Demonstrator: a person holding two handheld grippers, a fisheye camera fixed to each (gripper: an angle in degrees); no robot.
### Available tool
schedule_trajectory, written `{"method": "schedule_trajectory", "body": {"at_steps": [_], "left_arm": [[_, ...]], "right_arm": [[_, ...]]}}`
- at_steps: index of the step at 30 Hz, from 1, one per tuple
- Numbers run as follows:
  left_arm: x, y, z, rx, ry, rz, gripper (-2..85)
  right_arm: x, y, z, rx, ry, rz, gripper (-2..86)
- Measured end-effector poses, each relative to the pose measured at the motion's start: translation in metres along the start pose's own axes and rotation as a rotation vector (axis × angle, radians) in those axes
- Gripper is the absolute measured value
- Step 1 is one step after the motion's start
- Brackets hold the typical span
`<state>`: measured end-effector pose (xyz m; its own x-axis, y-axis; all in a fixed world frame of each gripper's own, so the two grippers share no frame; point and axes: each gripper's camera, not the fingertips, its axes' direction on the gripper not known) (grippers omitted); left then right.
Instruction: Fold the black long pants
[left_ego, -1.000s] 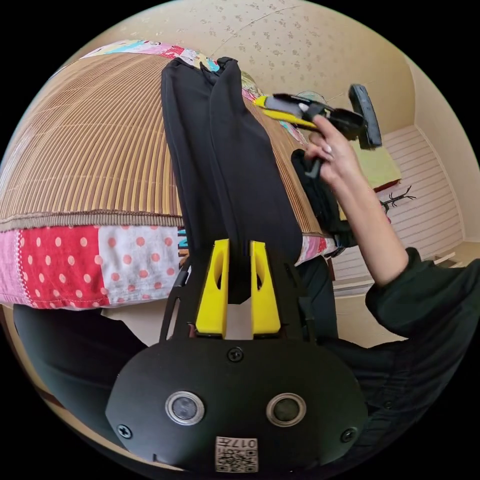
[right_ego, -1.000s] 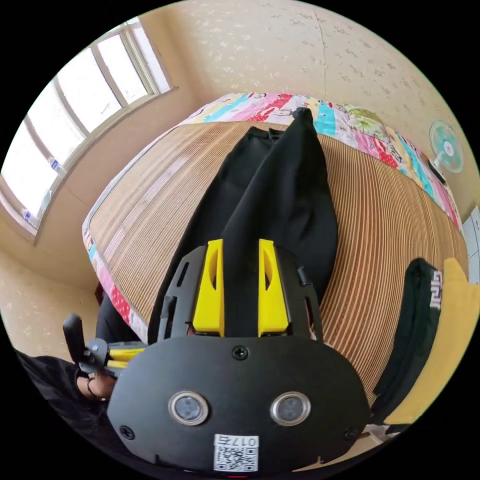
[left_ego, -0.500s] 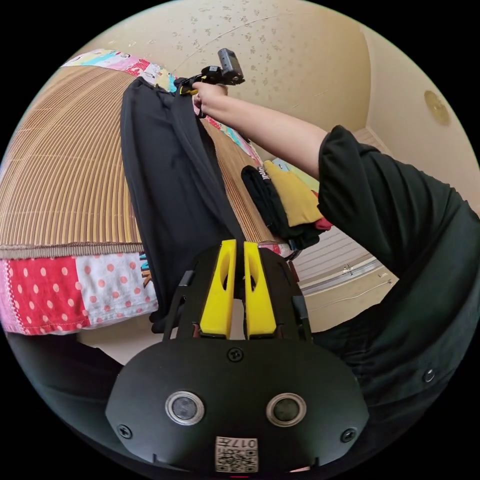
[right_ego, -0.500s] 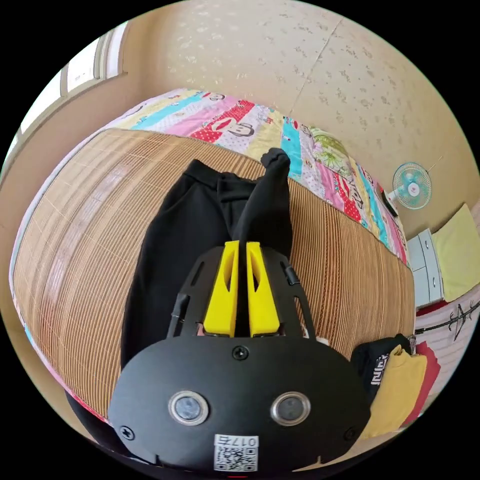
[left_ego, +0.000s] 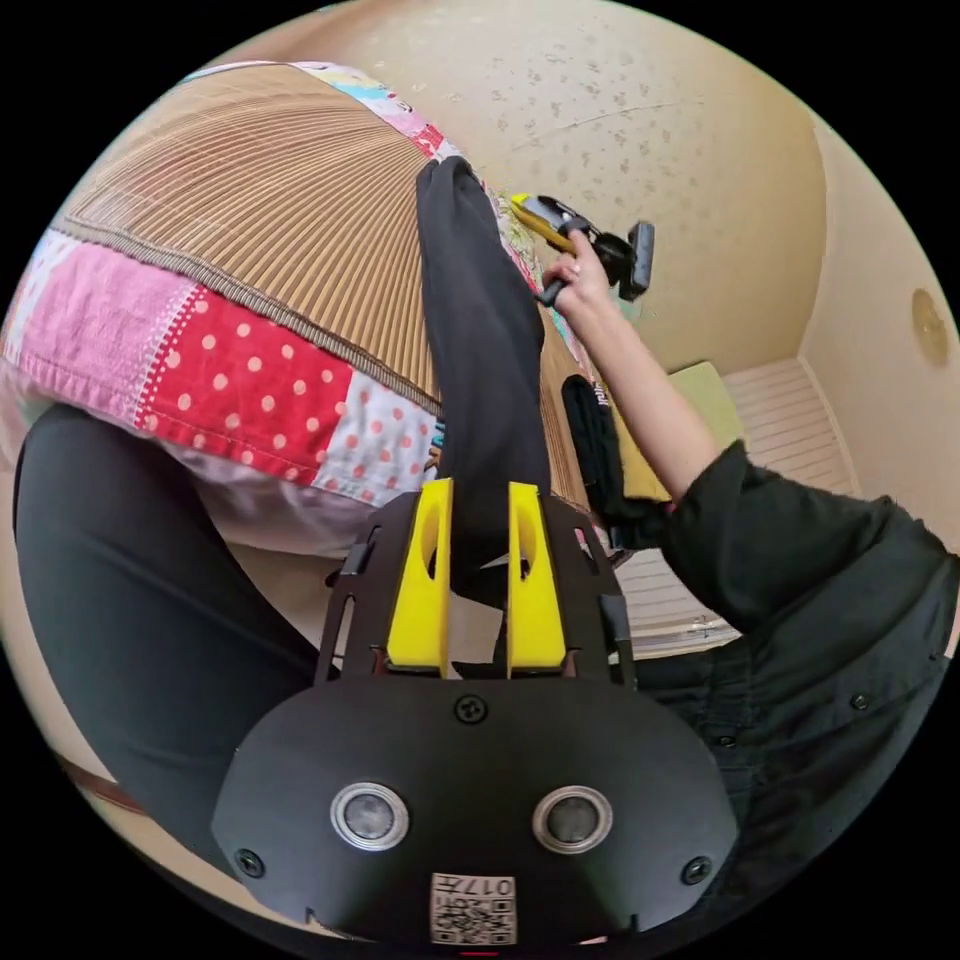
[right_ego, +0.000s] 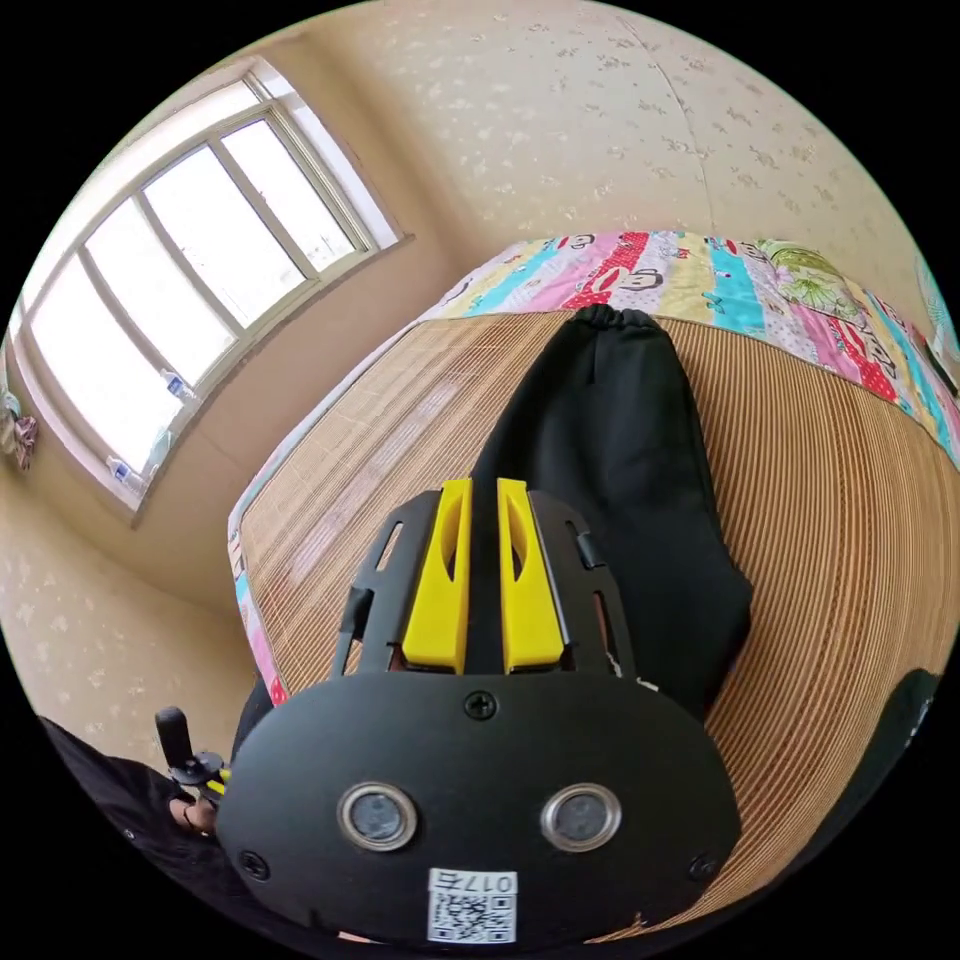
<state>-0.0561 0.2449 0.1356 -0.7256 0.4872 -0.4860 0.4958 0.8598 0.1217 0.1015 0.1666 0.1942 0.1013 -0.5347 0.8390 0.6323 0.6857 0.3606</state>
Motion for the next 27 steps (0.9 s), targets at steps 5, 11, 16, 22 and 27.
{"method": "schedule_trajectory", "body": {"at_steps": [5,11,16,22,27], "left_arm": [[0.008,-0.017,0.001,-0.021,-0.053,0.062,8.7],[0.022,-0.051,0.022,-0.048,-0.1,0.095,8.7],[0.03,-0.06,0.046,-0.09,-0.208,0.05,6.1],[0.039,-0.039,0.055,-0.107,-0.234,0.042,5.9],[0.049,-0.03,0.059,-0.085,-0.259,0.131,7.4]], "right_arm": [[0.005,0.135,-0.079,-0.033,0.073,-0.011,6.7],[0.004,0.254,-0.129,-0.119,0.039,0.126,8.0],[-0.02,0.305,-0.138,-0.151,0.023,0.129,8.2],[-0.023,0.334,-0.148,-0.113,0.021,0.192,7.8],[-0.018,0.328,-0.153,-0.12,-0.023,0.186,6.9]]}}
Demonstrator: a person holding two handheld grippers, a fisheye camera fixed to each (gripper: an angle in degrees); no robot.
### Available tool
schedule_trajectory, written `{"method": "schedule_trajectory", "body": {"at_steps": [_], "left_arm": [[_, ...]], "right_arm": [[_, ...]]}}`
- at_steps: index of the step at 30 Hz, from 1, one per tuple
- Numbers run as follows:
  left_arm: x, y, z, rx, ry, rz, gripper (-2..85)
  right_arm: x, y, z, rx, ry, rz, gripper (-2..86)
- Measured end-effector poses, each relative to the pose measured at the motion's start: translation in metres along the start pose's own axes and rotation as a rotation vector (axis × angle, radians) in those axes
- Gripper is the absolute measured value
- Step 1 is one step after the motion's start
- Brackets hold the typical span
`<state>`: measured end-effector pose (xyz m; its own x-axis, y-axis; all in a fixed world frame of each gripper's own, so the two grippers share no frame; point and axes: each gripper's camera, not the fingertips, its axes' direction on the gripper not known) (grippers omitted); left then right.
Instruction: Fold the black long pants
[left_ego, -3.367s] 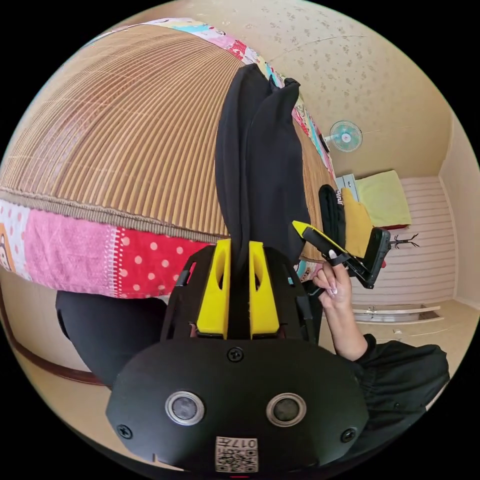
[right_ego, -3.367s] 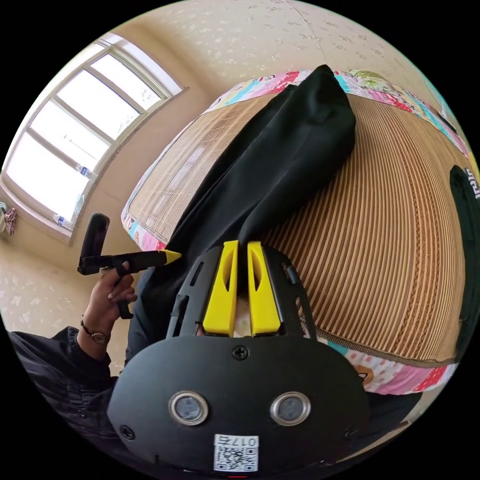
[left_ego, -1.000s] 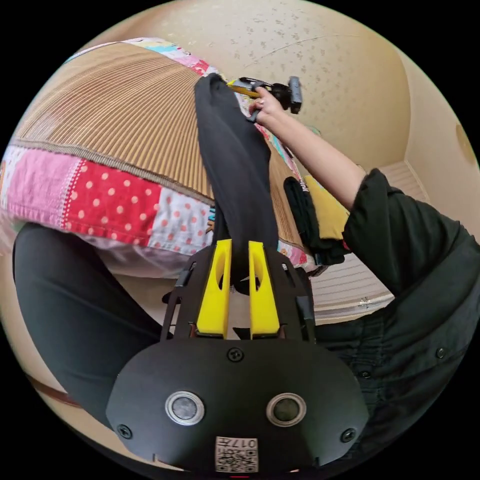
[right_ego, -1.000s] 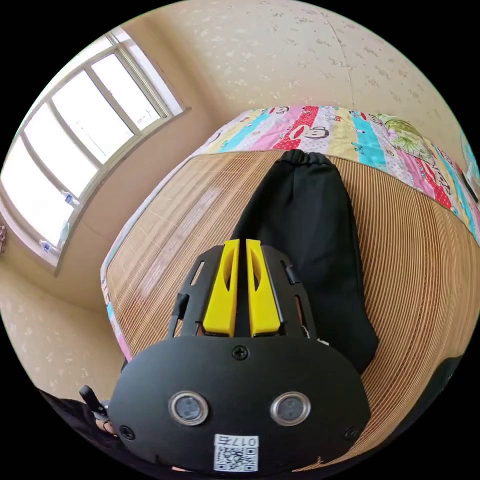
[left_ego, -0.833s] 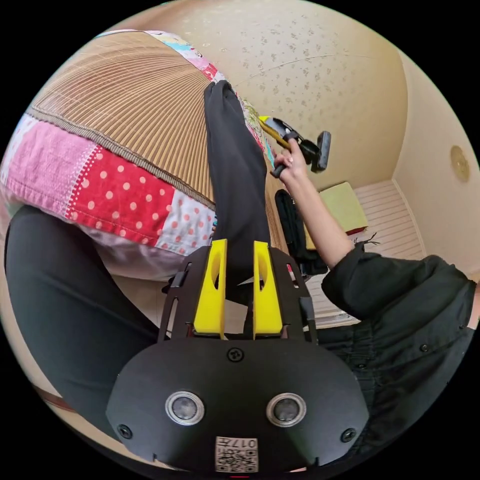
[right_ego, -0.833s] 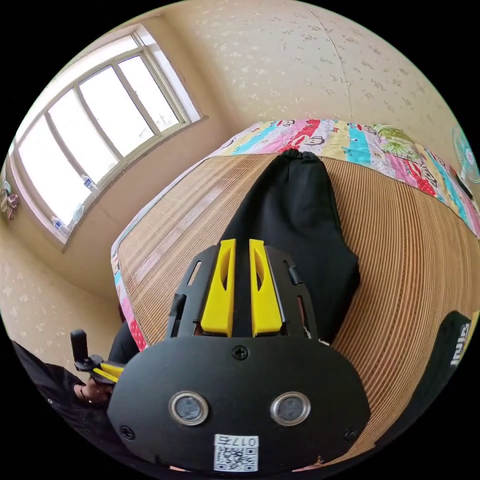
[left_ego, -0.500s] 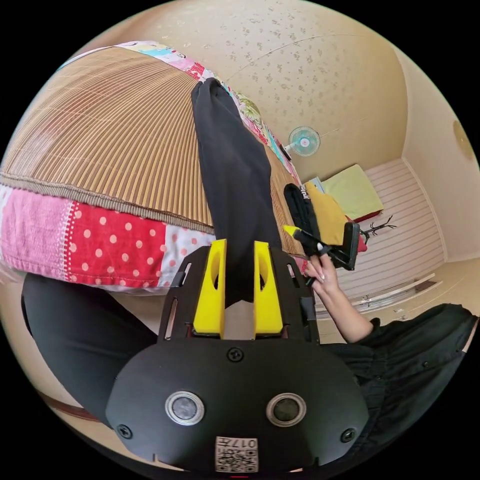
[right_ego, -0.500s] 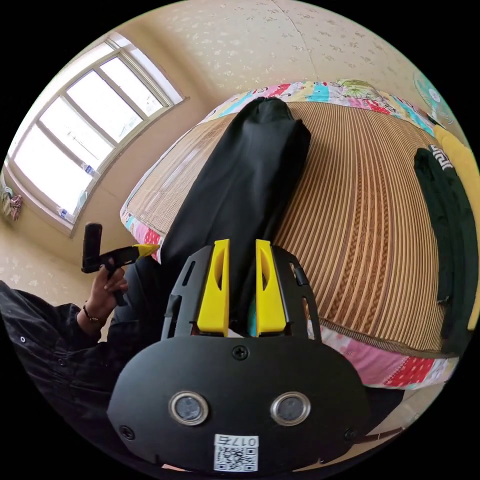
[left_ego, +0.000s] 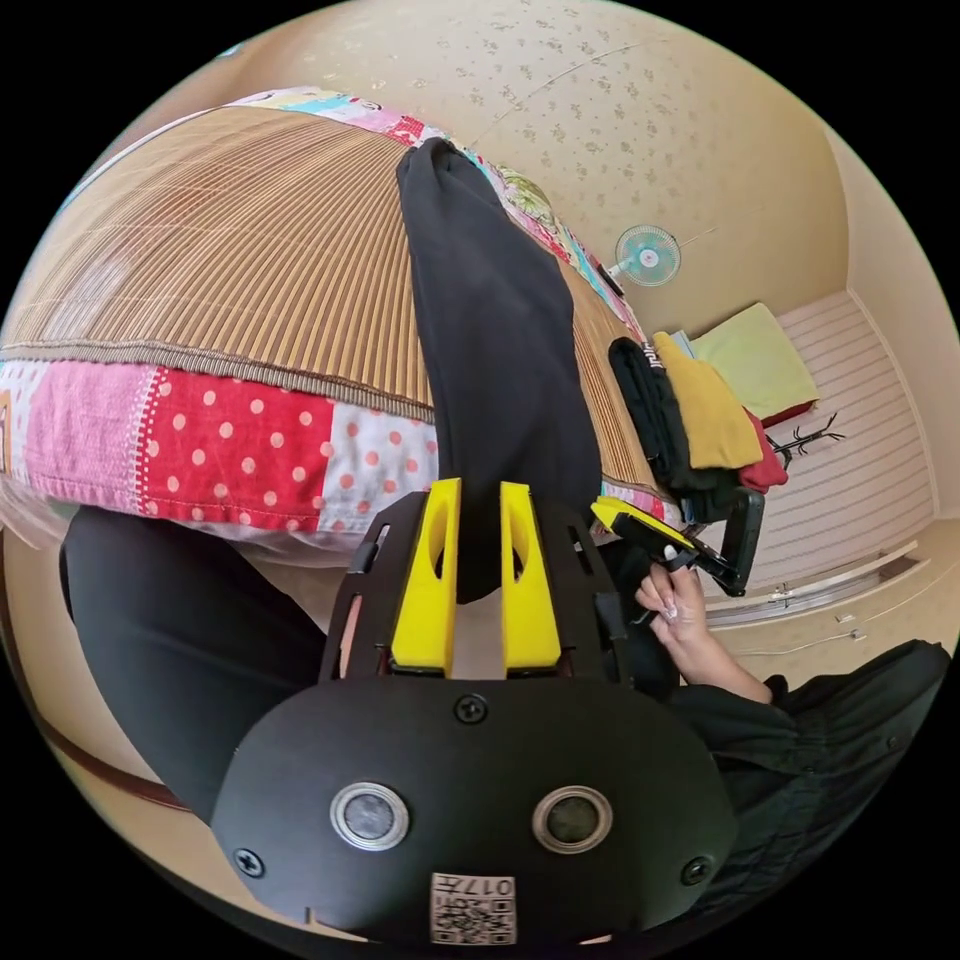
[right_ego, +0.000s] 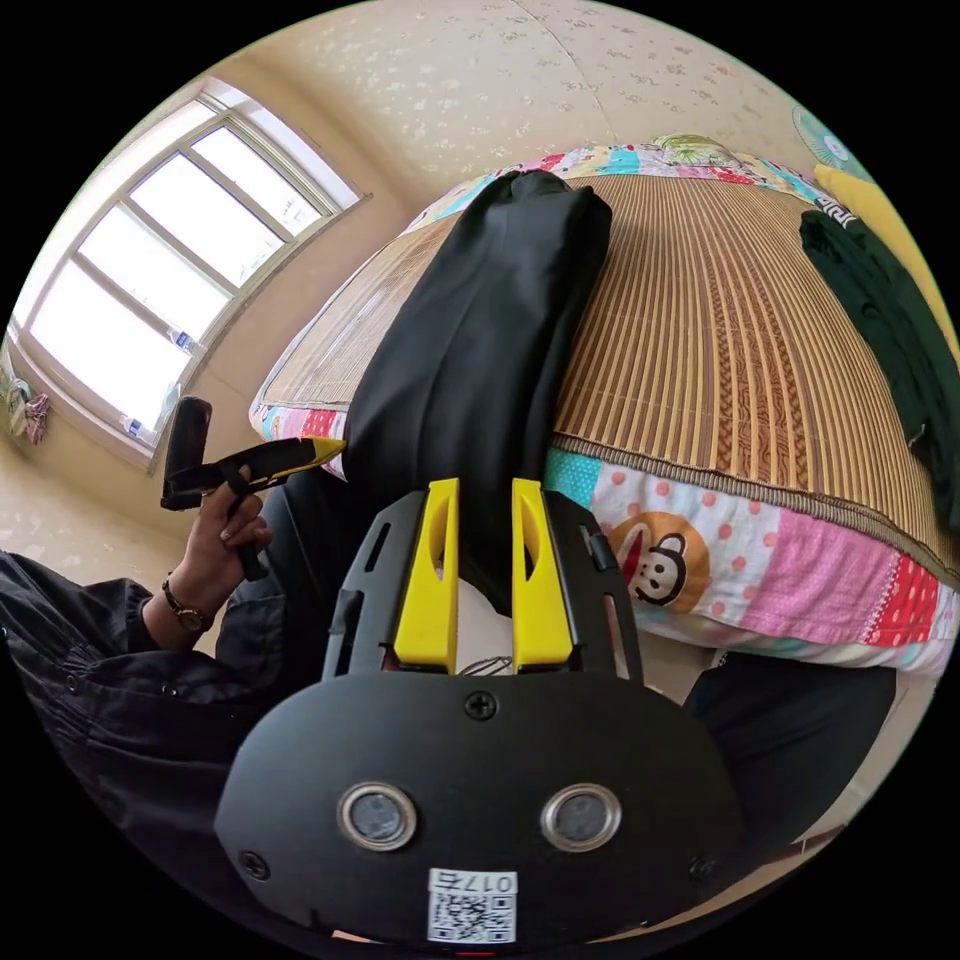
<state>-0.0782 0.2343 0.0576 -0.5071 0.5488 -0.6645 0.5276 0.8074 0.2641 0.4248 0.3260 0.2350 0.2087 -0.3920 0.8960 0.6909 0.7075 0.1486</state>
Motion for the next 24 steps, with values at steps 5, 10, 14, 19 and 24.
{"method": "schedule_trajectory", "body": {"at_steps": [5,10,14,19,24], "left_arm": [[0.001,-0.008,0.01,-0.052,0.009,-0.005,1.5],[0.041,-0.017,-0.016,0.018,0.191,0.203,-0.7],[0.045,-0.02,-0.017,-0.007,0.015,0.166,0.1],[0.017,-0.021,0.001,-0.041,0.018,0.009,8.3],[0.019,-0.028,0.014,-0.035,-0.011,-0.016,8.9]], "right_arm": [[0.003,-0.014,-0.005,-0.048,-0.002,-0.023,2.5],[0.002,-0.015,-0.047,0.053,-0.159,-0.046,1.7],[0.007,-0.013,-0.067,0.104,-0.167,-0.005,1.5],[0.009,-0.021,-0.024,-0.104,0.001,-0.022,1.3],[-0.003,-0.031,-0.023,-0.124,0.06,-0.062,1.2]]}}
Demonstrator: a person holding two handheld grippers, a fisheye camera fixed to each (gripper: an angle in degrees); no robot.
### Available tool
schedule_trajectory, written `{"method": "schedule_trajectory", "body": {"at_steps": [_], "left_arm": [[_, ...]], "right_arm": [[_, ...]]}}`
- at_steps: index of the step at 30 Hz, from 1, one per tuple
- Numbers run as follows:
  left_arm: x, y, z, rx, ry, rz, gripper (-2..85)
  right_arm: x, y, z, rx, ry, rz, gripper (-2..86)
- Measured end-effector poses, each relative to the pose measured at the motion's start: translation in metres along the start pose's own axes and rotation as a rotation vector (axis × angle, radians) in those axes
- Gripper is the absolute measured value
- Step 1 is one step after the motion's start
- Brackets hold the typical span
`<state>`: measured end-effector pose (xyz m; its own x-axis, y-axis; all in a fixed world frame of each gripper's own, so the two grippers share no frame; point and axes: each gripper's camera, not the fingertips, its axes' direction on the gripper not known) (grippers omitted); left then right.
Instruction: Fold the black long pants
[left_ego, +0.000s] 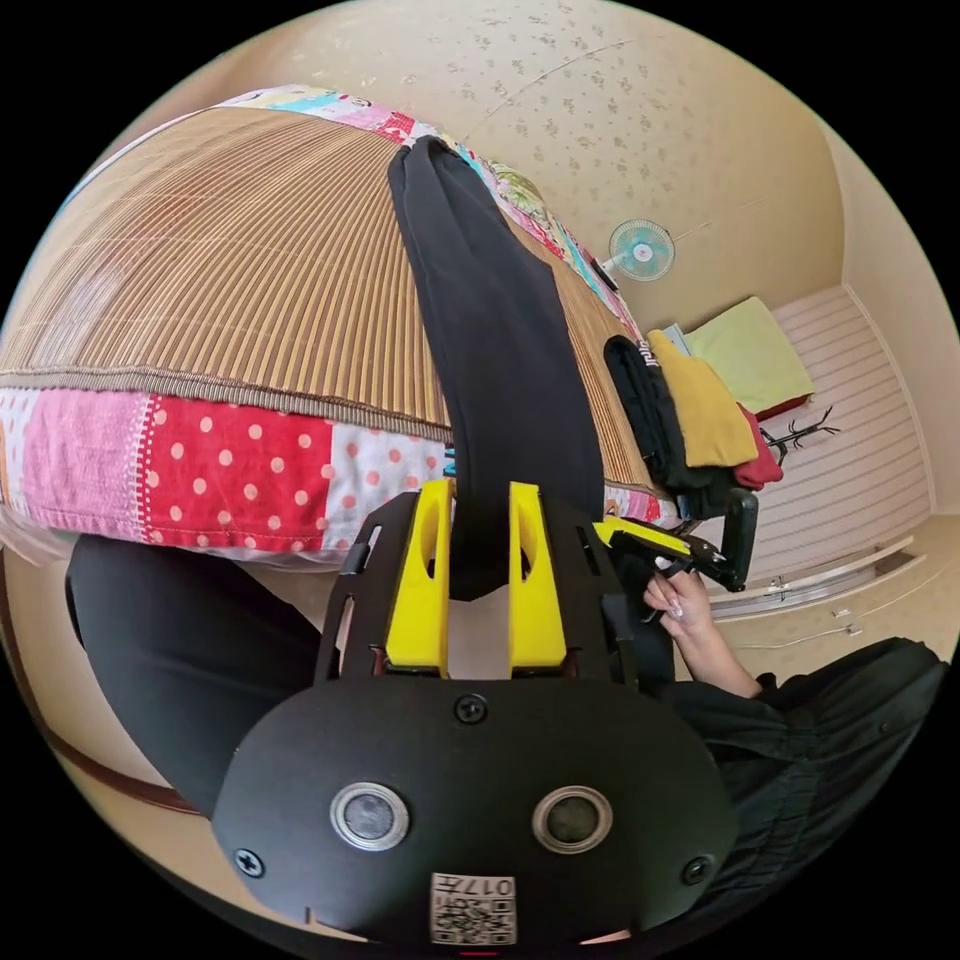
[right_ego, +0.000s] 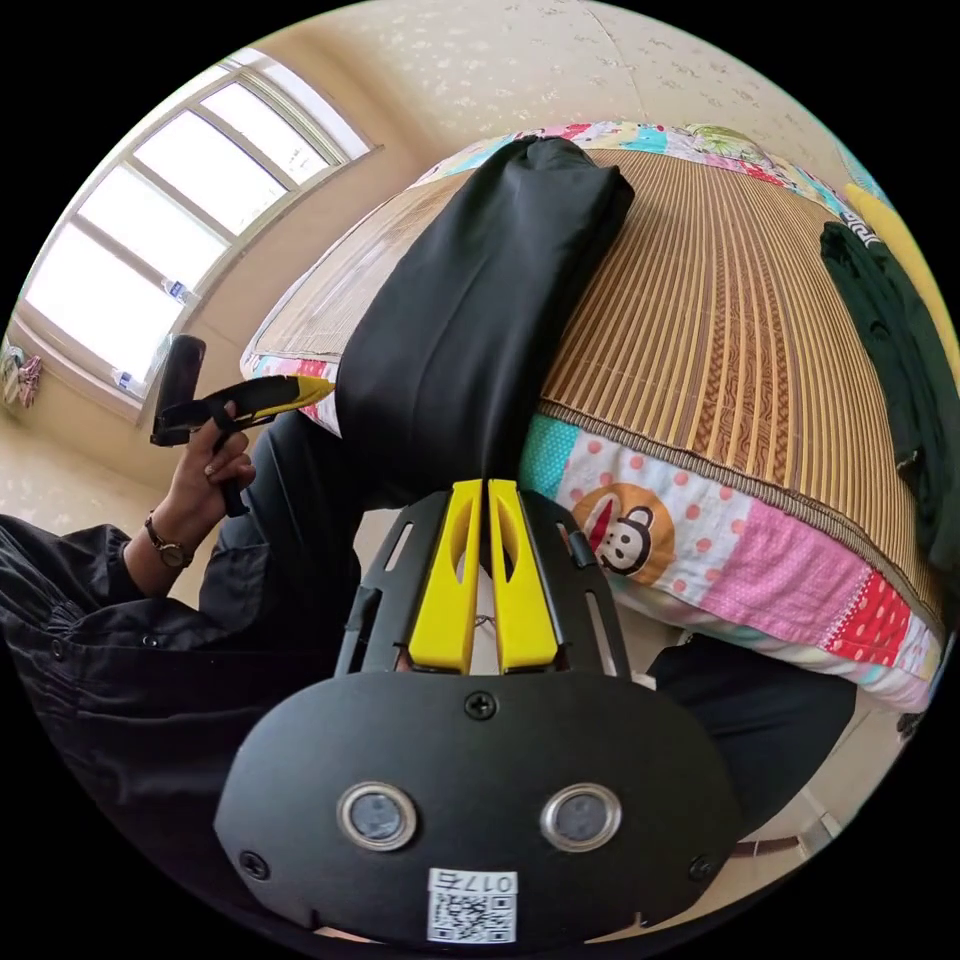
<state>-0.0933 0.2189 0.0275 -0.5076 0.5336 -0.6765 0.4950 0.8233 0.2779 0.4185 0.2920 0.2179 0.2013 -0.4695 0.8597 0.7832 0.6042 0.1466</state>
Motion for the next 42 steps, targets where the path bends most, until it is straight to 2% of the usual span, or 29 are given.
{"method": "schedule_trajectory", "body": {"at_steps": [5,7,9,11,13,15,17,20,23,27,29,34,37,40,42], "left_arm": [[0.01,-0.013,0.018,-0.054,-0.043,0.013,4.5],[0.018,-0.016,0.011,-0.044,-0.002,0.069,3.0],[0.032,-0.016,-0.012,0.037,0.117,0.174,2.6],[0.035,-0.018,-0.018,0.044,0.138,0.181,2.7],[0.032,-0.024,-0.006,-0.021,0.101,0.152,3.2],[0.02,-0.027,0.016,-0.096,0.032,0.046,4.8],[0.014,-0.025,0.019,-0.063,0.078,0.013,6.3],[0.007,-0.025,0.01,0.03,0.149,-0.028,9.2],[0.009,-0.036,0.006,0.069,0.135,-0.013,10.4],[0.016,-0.059,0.034,-0.061,0.105,-0.012,9.5],[0.023,-0.058,0.038,-0.07,0.071,0.002,7.6],[0.042,-0.035,0.049,-0.143,-0.008,0.053,5.1],[0.042,-0.015,0.052,-0.203,-0.042,0.045,5.6],[0.033,0.002,0.037,-0.136,-0.025,0.032,8.5],[0.022,0.003,0.024,-0.064,0.081,0.039,9.7]], "right_arm": [[-0.009,-0.01,-0.024,0.034,-0.075,-0.035,1.3],[-0.007,-0.01,-0.041,0.09,-0.15,-0.027,1.3],[0.0,-0.007,-0.063,0.174,-0.219,0.005,1.5],[0.006,-0.005,-0.072,0.205,-0.225,0.012,1.6],[0.012,-0.006,-0.063,0.152,-0.167,0.018,1.9],[0.016,-0.015,-0.032,-0.011,-0.079,0.035,2.6],[0.015,-0.022,-0.017,-0.085,-0.004,0.045,3.8],[0.014,-0.034,-0.03,-0.016,-0.037,0.057,7.3],[0.023,-0.053,-0.041,0.062,-0.121,0.077,8.6],[0.037,-0.086,-0.027,0.012,-0.126,0.103,7.6],[0.037,-0.09,-0.025,0.015,-0.117,0.112,6.0],[0.024,-0.071,-0.026,0.027,-0.131,0.098,3.6],[0.014,-0.053,-0.019,-0.039,-0.14,0.072,3.5],[0.014,-0.04,-0.012,-0.113,-0.167,0.059,4.1],[0.029,-0.036,-0.025,-0.05,-0.225,0.106,5.2]]}}
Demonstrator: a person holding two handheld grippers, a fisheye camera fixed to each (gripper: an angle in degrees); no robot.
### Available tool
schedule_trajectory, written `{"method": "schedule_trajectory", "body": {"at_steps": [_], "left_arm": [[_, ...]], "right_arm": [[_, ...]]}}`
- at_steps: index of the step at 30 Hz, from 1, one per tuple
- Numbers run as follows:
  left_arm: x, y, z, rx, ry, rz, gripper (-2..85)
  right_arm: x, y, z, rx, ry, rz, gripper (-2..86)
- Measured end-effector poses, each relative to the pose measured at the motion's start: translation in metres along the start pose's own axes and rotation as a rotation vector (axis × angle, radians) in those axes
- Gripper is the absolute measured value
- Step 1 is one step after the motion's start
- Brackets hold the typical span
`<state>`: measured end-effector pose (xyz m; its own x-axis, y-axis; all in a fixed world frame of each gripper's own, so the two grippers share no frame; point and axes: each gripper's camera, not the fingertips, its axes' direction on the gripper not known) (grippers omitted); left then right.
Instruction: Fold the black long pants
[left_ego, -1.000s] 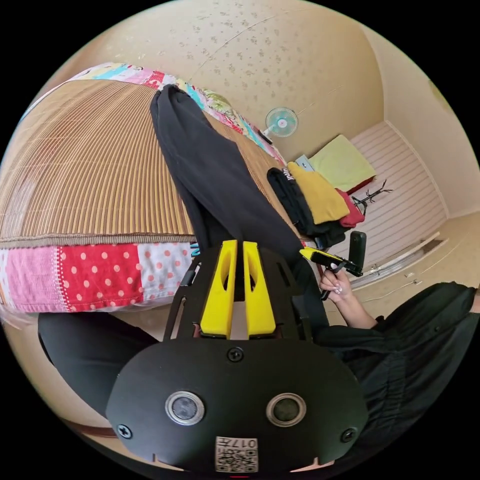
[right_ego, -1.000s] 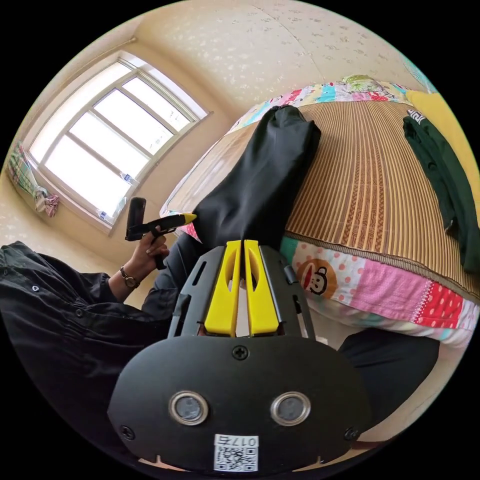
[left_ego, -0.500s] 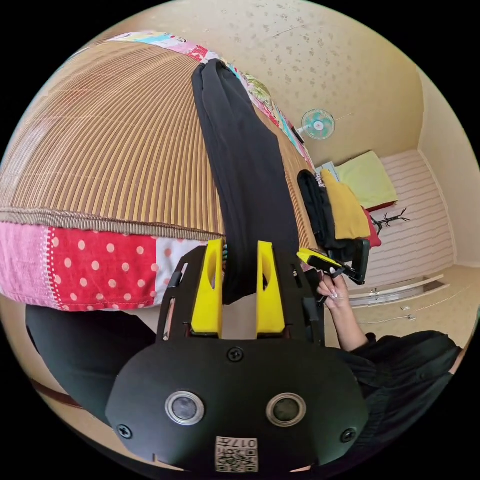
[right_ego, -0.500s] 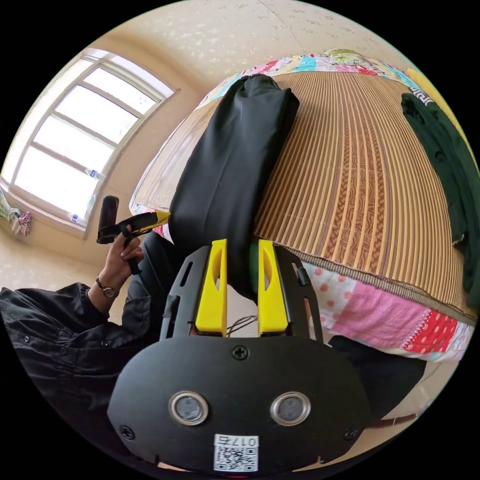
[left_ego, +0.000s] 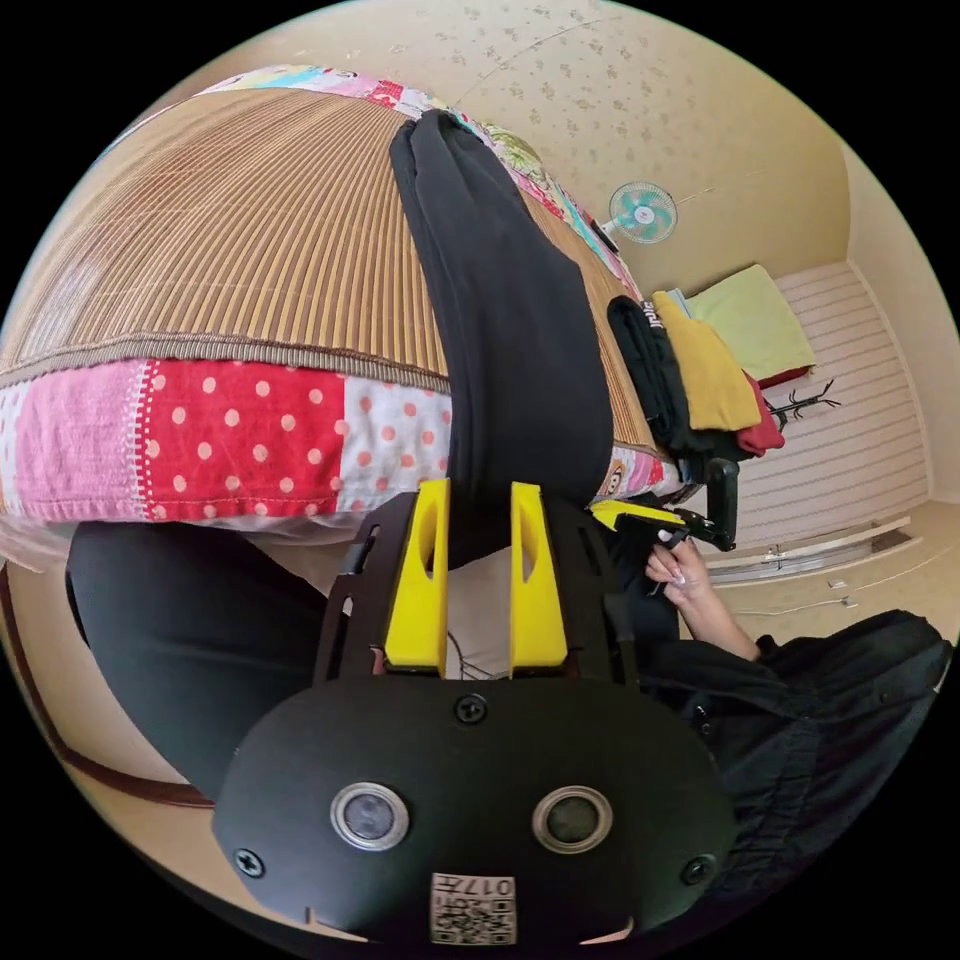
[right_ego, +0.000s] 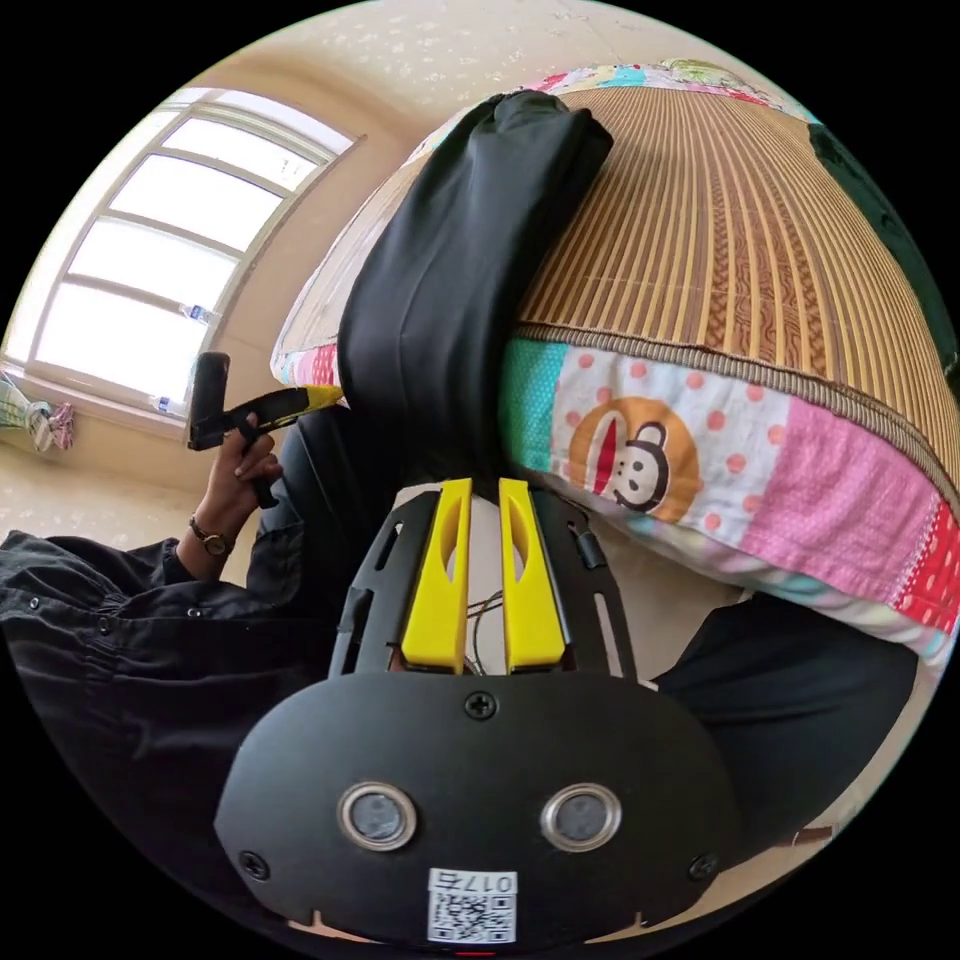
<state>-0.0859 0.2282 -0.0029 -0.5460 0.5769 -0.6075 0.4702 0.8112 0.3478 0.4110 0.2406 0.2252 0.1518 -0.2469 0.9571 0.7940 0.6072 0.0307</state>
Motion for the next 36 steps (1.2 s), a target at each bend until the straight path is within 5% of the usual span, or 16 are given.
{"method": "schedule_trajectory", "body": {"at_steps": [9,17,25,30,36], "left_arm": [[-0.022,-0.021,0.017,0.02,0.122,0.026,12.4],[-0.026,0.021,0.028,0.083,0.167,0.007,11.3],[-0.026,0.022,0.043,-0.075,0.221,0.064,5.2],[0.008,0.057,-0.02,0.073,0.431,0.2,4.5],[0.134,0.056,-0.149,0.32,0.461,0.52,4.5]], "right_arm": [[0.048,-0.034,-0.045,0.168,-0.328,0.103,10.4],[0.024,-0.039,-0.041,0.131,-0.393,0.059,10.6],[0.001,-0.034,-0.042,0.087,-0.375,0.045,4.1],[-0.054,-0.008,-0.101,0.175,-0.49,-0.13,2.7],[-0.182,-0.003,-0.24,0.379,-0.47,-0.495,2.1]]}}
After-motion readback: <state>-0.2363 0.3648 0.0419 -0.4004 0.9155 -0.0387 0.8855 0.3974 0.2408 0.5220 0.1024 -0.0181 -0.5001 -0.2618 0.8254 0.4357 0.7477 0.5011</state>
